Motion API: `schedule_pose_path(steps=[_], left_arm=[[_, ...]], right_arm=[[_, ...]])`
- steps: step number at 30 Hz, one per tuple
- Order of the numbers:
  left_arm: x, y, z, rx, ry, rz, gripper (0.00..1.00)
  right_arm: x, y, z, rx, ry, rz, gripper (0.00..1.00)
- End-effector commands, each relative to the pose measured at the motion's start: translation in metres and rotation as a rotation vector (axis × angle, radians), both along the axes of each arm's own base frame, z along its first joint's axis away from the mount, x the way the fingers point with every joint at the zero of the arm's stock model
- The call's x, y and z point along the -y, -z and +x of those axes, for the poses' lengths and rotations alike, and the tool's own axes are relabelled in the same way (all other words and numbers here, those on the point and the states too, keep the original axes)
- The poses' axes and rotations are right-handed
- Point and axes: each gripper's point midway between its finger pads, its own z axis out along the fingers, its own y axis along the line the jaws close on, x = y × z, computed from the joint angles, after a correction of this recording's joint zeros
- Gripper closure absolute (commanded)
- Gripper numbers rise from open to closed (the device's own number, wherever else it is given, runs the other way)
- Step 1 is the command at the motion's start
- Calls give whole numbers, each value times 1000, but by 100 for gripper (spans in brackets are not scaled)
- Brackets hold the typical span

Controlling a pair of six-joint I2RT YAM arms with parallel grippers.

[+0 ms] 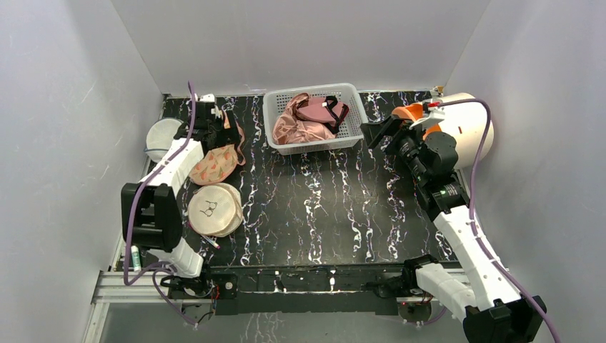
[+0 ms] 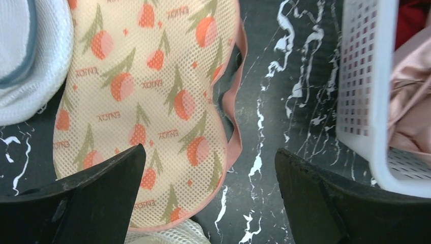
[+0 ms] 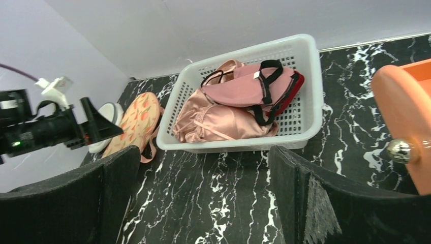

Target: Unzip the laundry bag and remove the bra

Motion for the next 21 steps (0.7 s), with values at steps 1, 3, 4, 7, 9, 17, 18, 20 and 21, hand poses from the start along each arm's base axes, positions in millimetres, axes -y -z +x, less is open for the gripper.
schedule_pose_path(steps=[1, 3, 4, 7, 9, 17, 18, 20, 21], left_arm=[[-7, 3, 2, -57, -40, 2, 2], [-7, 16, 2, -105, -53, -13, 2], [-6, 22, 2, -128, -55, -29, 2], [-3, 41, 3, -196, -58, -79, 2], [-1, 51, 2, -238, -59, -104, 3], [30, 63, 3, -274, 29, -271, 13], [37, 62, 3, -268, 49, -308, 15], [59, 60, 2, -264, 119, -415, 22], [68, 59, 1, -264, 149, -463, 26]], right_arm=[[-11, -36, -2, 94, -68, 52, 2], [-14, -36, -2, 90, -80, 55, 2], [-14, -37, -1, 88, -83, 56, 2], [-15, -38, -1, 86, -89, 58, 2], [-16, -39, -2, 84, -94, 60, 2], [-16, -36, -1, 73, -93, 65, 2], [-16, -35, -1, 70, -94, 66, 2], [-17, -34, 0, 66, -96, 66, 2], [-17, -34, 0, 63, -97, 68, 2]])
